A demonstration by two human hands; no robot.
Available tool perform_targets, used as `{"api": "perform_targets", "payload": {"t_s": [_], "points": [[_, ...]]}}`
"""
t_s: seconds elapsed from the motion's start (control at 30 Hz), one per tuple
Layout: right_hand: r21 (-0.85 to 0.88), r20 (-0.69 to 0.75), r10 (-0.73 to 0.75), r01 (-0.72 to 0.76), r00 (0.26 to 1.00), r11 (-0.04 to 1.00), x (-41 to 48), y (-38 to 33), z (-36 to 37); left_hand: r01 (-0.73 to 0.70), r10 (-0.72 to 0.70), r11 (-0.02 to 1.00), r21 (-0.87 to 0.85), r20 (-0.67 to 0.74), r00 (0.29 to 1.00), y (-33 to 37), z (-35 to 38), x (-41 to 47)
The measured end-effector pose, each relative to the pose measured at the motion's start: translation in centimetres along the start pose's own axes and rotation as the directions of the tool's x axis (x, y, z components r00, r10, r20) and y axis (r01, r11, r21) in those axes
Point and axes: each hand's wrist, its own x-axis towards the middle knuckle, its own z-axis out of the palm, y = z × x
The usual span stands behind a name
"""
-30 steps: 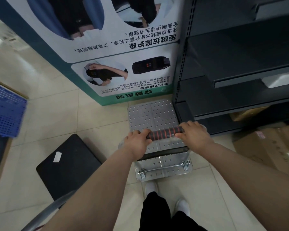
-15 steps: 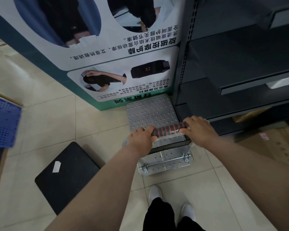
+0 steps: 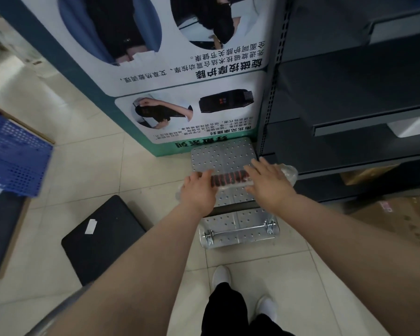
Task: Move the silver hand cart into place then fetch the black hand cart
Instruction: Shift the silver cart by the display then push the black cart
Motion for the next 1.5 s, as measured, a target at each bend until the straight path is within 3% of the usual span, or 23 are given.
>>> {"api": "perform_targets", "payload": {"t_s": [0.33,0.57,0.77,0.93,1.07,1.17,1.27,1.5], "points": [[-0.034,0.131,-0.277,0.283,0.952,0.958,-3.1,-9.3,1.8,0.306,-0.305,0.95,0.062,-0.017,0.952,-7.1,-2.0,-11.6],[-0.121,0.292,-0.522,0.572,0.801,0.811,-5.1,-20.7,6.1,0.518,-0.514,0.855,0.026,-0.093,0.853,-16.3,-4.3,-21.8],[-0.087,0.339,-0.607,0.667,0.719,0.74,-6.7,-31.8,9.7,0.637,-0.636,0.771,-0.009,-0.076,0.768,-25.5,-5.0,-30.8],[0.032,0.292,-0.662,0.684,0.691,0.729,-8.6,-40.7,14.1,0.67,-0.67,0.742,0.011,-0.019,0.742,-33.7,-4.1,-36.5],[0.016,0.282,-0.613,0.635,0.738,0.772,-9.2,-45.0,17.5,0.593,-0.593,0.804,0.027,-0.018,0.805,-37.7,-2.4,-38.3],[-0.068,0.215,-0.579,0.603,0.787,0.794,-9.3,-45.8,18.8,0.549,-0.547,0.835,-0.014,-0.117,0.829,-38.4,-0.9,-39.0],[-0.042,0.22,-0.564,0.586,0.796,0.809,-9.3,-45.5,19.3,0.525,-0.52,0.851,-0.023,-0.179,0.835,-39.0,-0.1,-39.3],[-0.015,0.283,-0.538,0.564,0.794,0.825,-9.4,-44.5,18.4,0.496,-0.498,0.867,-0.057,-0.164,0.852,-38.7,0.2,-38.8]]}}
